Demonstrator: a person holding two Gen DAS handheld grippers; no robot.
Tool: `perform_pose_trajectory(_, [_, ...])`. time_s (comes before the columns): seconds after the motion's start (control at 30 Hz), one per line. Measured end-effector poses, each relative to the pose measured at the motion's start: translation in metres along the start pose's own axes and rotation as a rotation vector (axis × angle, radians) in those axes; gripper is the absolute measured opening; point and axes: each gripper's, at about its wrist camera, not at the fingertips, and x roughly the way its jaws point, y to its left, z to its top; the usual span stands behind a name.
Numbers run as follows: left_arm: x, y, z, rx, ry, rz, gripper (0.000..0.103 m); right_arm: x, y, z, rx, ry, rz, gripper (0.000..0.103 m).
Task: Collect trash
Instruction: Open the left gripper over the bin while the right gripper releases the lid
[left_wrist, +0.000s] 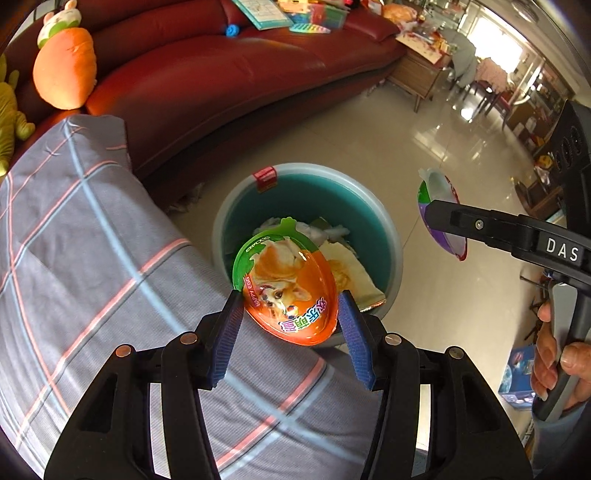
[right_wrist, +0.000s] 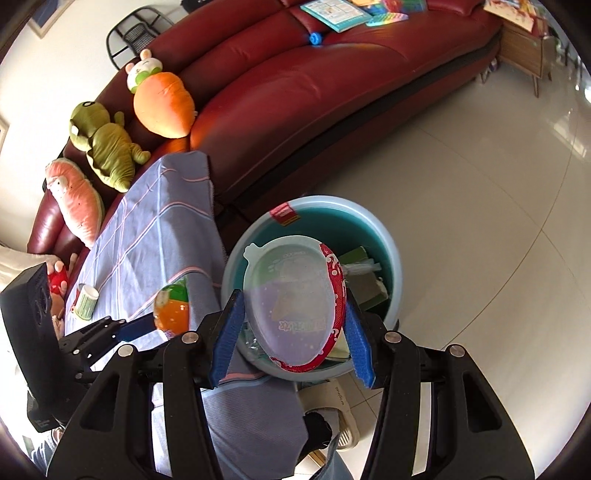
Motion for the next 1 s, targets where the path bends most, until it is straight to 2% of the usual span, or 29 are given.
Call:
perform_pose_trajectory(0.37, [0.028,-0.018,0.013,0.015,0.028,-0.03,0.055,0.008,-0.015,0.012,0.017,0.016,-0.016,0.05])
perform_pose_trajectory(0.4, [0.029,-0.019,0.013,0.017,0.031,-0.031,0.058,0.009,-0.016,0.011,0.019,0.017,-0.016,0.05])
perform_pose_trajectory(0.5, [0.032,-0.021,0.012,0.022,0.04,-0.017,0.081,0.01,-0.017,0.01,0.023,0.022,-0.016,0.05])
perform_pose_trajectory(0.53, [0.031,-0.02,0.011,0.023,0.034,-0.01,0.086,0.011,-0.017,0.01,0.023,0.024,-0.015,0.05])
perform_pose_trajectory(1.0, [-0.002,0.02,-0.01,-0.07,-0.004,0.021,0.088,0.024,0.012,0.008,-0.032,0.06,0.0,0.05])
